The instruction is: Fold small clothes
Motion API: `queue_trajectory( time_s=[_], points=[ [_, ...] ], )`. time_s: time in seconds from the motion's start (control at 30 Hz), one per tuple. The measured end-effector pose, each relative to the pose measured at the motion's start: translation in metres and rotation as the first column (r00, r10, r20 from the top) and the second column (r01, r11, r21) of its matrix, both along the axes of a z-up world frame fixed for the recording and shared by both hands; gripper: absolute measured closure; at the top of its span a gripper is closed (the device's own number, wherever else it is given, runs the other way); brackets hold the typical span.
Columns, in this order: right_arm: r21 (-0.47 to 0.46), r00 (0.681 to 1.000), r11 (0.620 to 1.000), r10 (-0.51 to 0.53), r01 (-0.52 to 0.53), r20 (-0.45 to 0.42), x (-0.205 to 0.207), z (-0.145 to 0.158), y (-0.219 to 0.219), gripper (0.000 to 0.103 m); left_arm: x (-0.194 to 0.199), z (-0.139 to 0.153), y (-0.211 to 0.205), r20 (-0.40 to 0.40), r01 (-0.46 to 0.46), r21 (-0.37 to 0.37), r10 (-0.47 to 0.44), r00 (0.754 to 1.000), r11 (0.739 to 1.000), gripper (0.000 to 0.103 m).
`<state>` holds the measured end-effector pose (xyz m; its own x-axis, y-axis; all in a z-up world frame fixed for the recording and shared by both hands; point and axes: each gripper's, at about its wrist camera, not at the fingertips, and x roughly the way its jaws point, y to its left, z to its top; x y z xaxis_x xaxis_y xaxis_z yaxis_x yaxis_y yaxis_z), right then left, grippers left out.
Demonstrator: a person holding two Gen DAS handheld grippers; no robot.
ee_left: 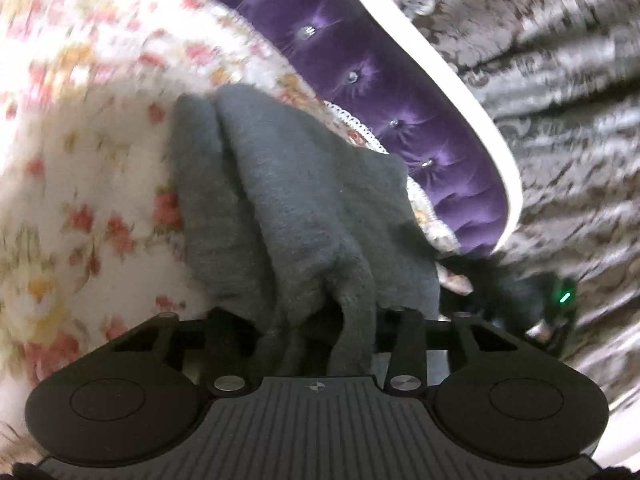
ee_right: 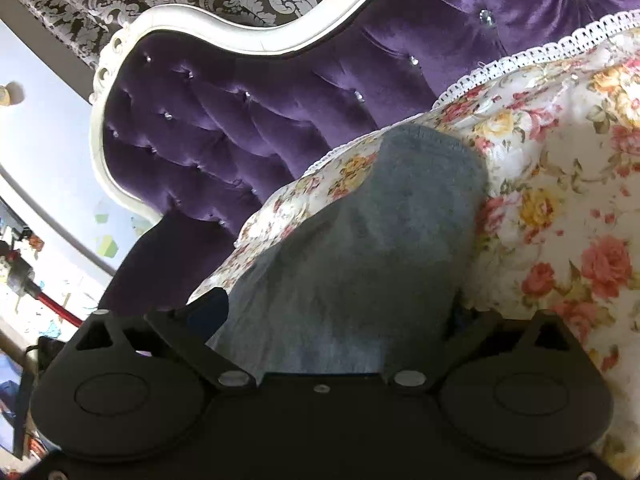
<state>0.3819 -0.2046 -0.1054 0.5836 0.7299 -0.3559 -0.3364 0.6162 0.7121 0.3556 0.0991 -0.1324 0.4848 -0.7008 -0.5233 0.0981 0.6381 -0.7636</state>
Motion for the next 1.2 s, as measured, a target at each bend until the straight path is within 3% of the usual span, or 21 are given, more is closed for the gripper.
queue_trajectory(
  time_s=[0.03, 0.07, 0.37, 0.63, 0.77, 0.9, 1.03, 1.1, 1.2],
  points=[
    [-0.023, 1.0, 1.0, -0.018, 0.017, -0.023, -0.003, -0.001, -0.002, 0.061, -0.001, -0.002, 0.003, -0.017, -0.008, -0.029, 0.008, 1.0, 1.0, 0.067],
    [-0.049, 0.999, 0.998, -0.037, 0.036, -0.033, -0.004, -0.001, -0.002, 0.062, -0.003, -0.003, 0.003, -0.025, -0.009, -0.044, 0.008, 1.0, 0.999, 0.067],
    [-0.157, 0.997, 0.985, -0.074, 0.072, -0.009, -0.071, 0.039, 0.001, 0.063, -0.065, 0.024, -0.012, -0.047, 0.093, -0.066, -0.096, 0.994, 0.993, 0.067],
    [-0.213, 0.993, 0.975, -0.082, 0.062, -0.089, -0.181, 0.048, -0.008, 0.062, -0.174, 0.044, -0.035, -0.043, 0.239, -0.035, -0.241, 0.97, 0.97, 0.068],
    [-0.215, 0.991, 0.976, -0.068, 0.042, -0.113, -0.243, 0.046, -0.012, 0.061, -0.228, 0.043, -0.036, -0.06, 0.255, -0.026, -0.256, 0.965, 0.967, 0.068],
    [-0.246, 0.991, 0.967, -0.086, 0.058, -0.106, -0.286, 0.039, -0.012, 0.054, -0.26, 0.039, -0.03, -0.067, 0.21, 0.057, -0.206, 0.976, 0.976, 0.065],
    [-0.321, 0.982, 0.932, -0.186, 0.168, -0.028, -0.314, 0.034, -0.017, 0.039, -0.28, 0.041, -0.018, -0.018, 0.131, 0.155, -0.13, 0.991, 0.979, 0.061],
    [-0.361, 0.97, 0.903, -0.24, 0.233, 0.025, -0.323, 0.034, -0.019, 0.036, -0.29, 0.051, -0.023, 0.026, 0.122, 0.244, -0.132, 0.991, 0.962, 0.057],
    [-0.377, 0.952, 0.875, -0.288, 0.304, 0.101, -0.335, 0.037, -0.02, 0.036, -0.307, 0.065, -0.036, 0.106, 0.118, 0.414, -0.177, 0.979, 0.903, 0.054]
  ],
)
